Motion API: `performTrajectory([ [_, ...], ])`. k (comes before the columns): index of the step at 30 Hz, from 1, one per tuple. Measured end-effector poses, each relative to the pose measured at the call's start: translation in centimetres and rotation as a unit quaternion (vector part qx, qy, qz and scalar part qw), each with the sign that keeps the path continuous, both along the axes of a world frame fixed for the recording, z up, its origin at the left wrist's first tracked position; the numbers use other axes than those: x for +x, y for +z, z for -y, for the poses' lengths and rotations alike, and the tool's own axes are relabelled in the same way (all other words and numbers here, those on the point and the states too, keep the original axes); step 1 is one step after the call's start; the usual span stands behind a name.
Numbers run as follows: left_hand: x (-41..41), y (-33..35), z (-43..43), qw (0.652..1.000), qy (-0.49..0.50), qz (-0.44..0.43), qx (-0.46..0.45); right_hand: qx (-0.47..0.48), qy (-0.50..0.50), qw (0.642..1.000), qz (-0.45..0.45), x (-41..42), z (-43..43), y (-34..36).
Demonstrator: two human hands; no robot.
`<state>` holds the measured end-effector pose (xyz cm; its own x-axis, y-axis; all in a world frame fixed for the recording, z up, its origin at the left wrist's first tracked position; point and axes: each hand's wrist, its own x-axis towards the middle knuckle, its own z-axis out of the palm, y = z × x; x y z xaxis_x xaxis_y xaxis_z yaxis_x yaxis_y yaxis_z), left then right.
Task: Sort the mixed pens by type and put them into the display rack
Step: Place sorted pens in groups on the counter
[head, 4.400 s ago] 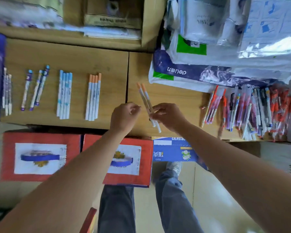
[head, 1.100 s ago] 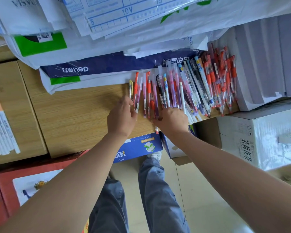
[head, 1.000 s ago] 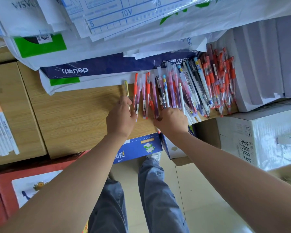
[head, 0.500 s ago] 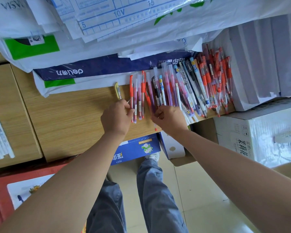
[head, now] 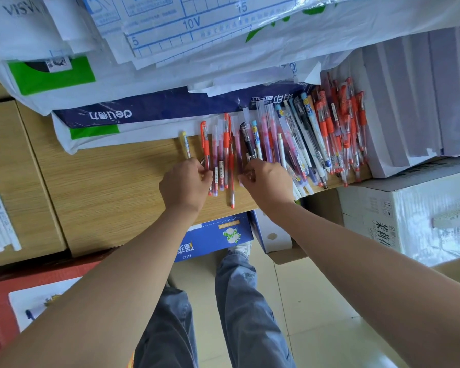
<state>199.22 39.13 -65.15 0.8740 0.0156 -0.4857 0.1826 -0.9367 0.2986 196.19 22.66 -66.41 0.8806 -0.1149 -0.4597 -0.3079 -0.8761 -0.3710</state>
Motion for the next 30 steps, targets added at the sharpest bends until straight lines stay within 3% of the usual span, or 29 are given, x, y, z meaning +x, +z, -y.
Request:
performTrajectory([
  [6, -0.1, 0.3, -0.6, 1.0, -0.006, -0.009, 0.001, 0.03, -0.017, 0.999, 0.007, -0.1, -0.9, -0.3],
  [11, 0.0, 0.6, 0.0, 0.998, -0.027, 0.034, -0.048, 0.044, -0.111, 0.991, 0.064, -0.2, 1.9, 1.0],
  [15, 0.3, 1.1, 1.6, 0.988, -0.091, 0.053, -0.113, 0.001, -0.115, 0.992, 0.058, -0.8, 4.3, 1.6],
  [19, 0.3, 1.1, 3.0, 0.98, -0.159, 0.038, -0.11, -0.02, -0.105, 0.992, 0.064, -1.1, 5.0, 1.7],
  [25, 0.0, 0.3, 2.2, 0.995, -0.077, 0.047, -0.028, 0.032, -0.102, 0.991, 0.085, -0.3, 4.7, 1.5],
  [30, 0.2, 0.0, 1.7, 0.998, -0.041, 0.039, -0.003, 0.107, -0.035, 0.99, 0.087, 0.0, 3.6, 1.4],
])
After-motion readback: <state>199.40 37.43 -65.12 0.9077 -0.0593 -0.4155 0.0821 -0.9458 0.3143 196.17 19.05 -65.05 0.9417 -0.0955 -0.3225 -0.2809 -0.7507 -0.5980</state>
